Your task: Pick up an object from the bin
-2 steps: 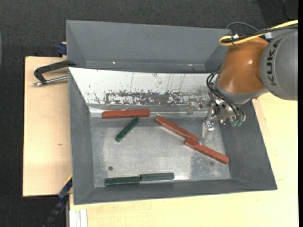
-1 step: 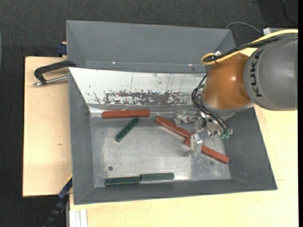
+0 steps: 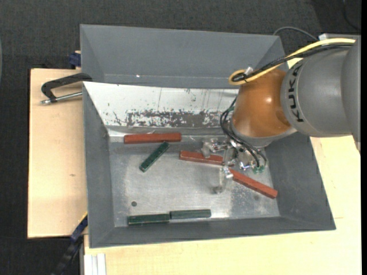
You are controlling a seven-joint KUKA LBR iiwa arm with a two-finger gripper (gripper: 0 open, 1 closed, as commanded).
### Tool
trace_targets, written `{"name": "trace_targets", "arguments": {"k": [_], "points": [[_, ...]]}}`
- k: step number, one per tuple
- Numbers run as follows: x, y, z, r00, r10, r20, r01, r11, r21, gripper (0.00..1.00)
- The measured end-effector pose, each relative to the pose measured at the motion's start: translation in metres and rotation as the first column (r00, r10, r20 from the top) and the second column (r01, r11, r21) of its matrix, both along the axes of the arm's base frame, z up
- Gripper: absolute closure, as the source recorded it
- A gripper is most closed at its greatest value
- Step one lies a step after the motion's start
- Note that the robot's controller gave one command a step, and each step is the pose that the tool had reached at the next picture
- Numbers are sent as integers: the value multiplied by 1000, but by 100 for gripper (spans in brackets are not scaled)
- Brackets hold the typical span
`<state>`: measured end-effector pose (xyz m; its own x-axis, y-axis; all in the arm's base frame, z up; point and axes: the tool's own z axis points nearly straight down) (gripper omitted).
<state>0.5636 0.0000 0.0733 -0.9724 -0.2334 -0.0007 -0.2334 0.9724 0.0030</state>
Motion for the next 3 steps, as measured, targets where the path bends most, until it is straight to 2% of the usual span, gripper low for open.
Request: {"name": "trace_targets", "arguments": {"k": [1,2,3], "points": [[5,-49,-1,990,-140,7,140,990,2,0],[0,-88,5,971,-240,8,240,971,-3,0],[23,-36,1,973,-229,8,229,973,-2,0]]}}
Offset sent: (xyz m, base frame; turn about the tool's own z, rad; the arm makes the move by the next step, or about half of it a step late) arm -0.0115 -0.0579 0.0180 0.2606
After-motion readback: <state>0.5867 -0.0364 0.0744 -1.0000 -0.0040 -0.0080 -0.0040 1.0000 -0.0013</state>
